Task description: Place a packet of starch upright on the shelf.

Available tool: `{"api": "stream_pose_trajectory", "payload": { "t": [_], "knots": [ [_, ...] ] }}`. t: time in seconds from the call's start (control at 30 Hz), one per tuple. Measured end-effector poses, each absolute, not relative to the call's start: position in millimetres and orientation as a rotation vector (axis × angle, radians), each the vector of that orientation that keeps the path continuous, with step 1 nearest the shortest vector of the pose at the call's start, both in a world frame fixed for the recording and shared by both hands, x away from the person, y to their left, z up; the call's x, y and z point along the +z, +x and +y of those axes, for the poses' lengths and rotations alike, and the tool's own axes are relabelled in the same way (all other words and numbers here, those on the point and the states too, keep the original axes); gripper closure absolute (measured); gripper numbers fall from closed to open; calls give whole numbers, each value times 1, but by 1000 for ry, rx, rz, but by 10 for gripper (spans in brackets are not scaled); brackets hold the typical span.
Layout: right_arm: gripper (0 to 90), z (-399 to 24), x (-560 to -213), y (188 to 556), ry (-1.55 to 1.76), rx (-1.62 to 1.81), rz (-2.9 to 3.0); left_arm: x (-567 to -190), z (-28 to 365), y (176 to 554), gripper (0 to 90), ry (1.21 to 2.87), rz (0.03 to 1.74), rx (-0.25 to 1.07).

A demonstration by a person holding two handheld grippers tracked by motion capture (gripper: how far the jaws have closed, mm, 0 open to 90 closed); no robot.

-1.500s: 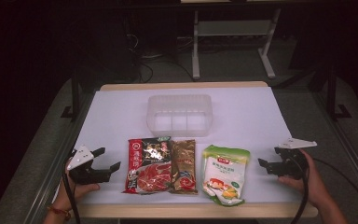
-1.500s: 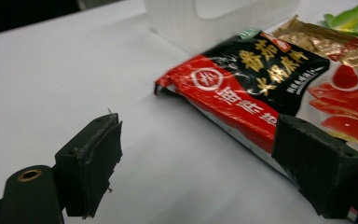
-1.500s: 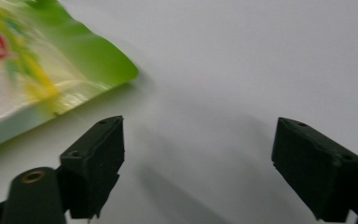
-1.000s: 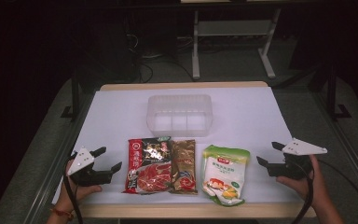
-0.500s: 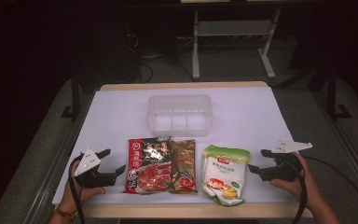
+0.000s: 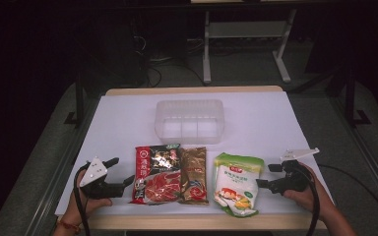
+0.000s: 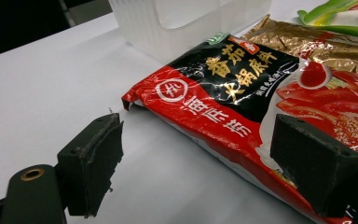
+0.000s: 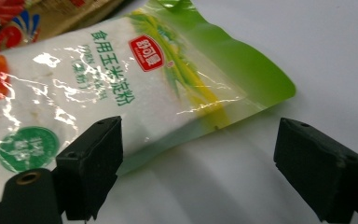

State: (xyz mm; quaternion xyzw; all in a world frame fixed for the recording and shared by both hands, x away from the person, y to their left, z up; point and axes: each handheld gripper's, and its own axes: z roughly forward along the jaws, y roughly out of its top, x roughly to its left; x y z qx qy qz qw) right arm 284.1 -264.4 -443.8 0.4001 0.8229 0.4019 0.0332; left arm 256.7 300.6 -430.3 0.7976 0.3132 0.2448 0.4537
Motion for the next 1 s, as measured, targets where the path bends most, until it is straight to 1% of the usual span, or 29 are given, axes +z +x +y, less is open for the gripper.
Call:
{"api": "stream_pose_trajectory", "payload": {
  "t": [0.3,0.5,0.57,0.6,0.67,0.7,0.77,0.83,0.9,0.93,0.97,1.0],
  "knots": [
    [140,-253,-449,286,1238,1243,2620,-430,296,256,164,1978,753,589],
    [109,-245,-450,288,1242,1278,2637,-431,295,256,164,1983,751,585],
    [114,-245,-451,289,1242,1278,2639,-431,295,256,165,1986,750,587],
    [152,-247,-446,289,1233,1214,2618,-431,295,255,165,1986,750,586],
    [145,-248,-445,289,1234,1206,2601,-431,295,255,165,1986,750,588],
    [131,-251,-448,292,1287,1166,2577,-431,295,256,165,1985,750,586],
    [133,-252,-449,292,1297,1179,2574,-431,295,256,165,1988,749,588],
    [167,-255,-449,293,1310,1195,2569,-431,295,256,165,1986,747,581],
    [166,-257,-449,295,1333,1208,2560,-432,294,257,165,1989,750,579],
    [142,-256,-450,297,1354,1224,2541,-433,294,257,164,1993,748,571],
    [142,-256,-450,297,1354,1224,2541,-433,294,257,164,1993,748,571],
    [112,-253,-451,300,1352,1240,2534,-433,293,257,164,2000,743,564]
  ]
}}
